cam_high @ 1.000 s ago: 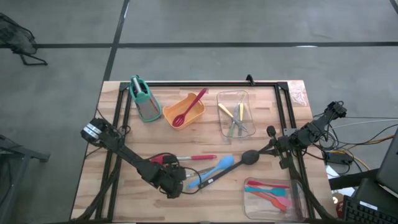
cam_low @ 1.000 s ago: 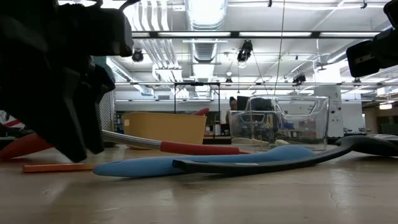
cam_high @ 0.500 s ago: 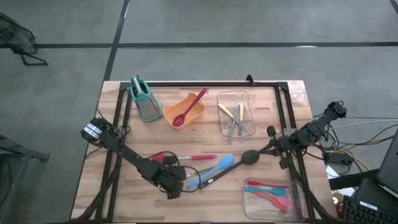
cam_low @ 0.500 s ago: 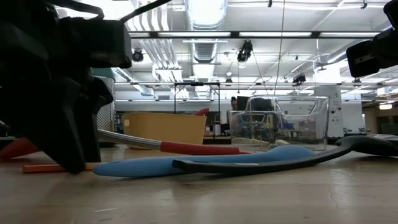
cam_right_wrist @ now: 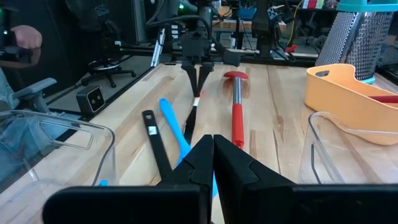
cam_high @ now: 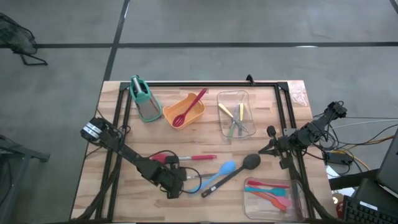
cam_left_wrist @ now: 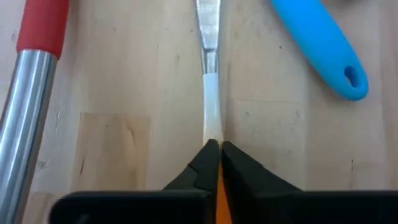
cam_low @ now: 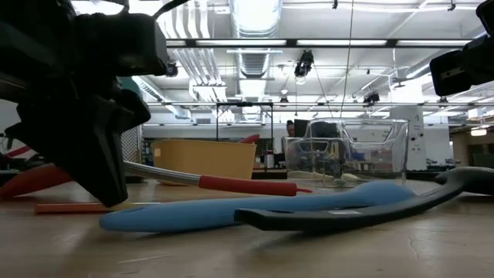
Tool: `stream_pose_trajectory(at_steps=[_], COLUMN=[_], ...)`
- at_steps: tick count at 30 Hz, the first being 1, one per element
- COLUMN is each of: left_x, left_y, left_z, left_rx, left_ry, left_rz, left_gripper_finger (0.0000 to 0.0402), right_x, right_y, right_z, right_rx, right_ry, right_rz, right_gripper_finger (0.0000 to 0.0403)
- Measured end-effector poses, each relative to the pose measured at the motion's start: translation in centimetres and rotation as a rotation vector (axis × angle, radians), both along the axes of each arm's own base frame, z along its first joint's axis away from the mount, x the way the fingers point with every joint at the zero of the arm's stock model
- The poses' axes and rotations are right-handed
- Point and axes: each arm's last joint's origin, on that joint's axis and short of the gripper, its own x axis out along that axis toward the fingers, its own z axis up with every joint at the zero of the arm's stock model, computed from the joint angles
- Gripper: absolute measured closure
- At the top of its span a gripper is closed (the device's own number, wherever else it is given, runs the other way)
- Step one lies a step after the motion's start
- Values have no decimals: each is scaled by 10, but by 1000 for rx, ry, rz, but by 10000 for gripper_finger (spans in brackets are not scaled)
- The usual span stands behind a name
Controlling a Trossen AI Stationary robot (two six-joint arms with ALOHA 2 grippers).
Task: Pick & Place Kitchen Items
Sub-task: Put the orange kitchen knife into the top transparent bin
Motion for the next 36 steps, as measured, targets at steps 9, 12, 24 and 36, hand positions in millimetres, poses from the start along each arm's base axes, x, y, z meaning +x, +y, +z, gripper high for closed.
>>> stream_pose_trajectory(at_steps=[9, 12, 24, 36], left_x=[3, 5, 21, 31], left_y=[-2, -2, -2, 13], left_z=[4, 8, 19, 13], left_rx=[13, 55, 50, 33], left_ry=[-15, -52, -192, -289], left_rz=[-41, -46, -62, -40], left_gripper_finger=[399, 394, 333, 240], right_x=[0, 0, 0, 0], right_y=[0, 0, 0, 0], right_z=[0, 0, 0, 0], right_rx=[0, 0, 0, 0], right_ry=[0, 0, 0, 0], right_rz=[1, 0, 0, 0], right_gripper_finger=[394, 394, 394, 394])
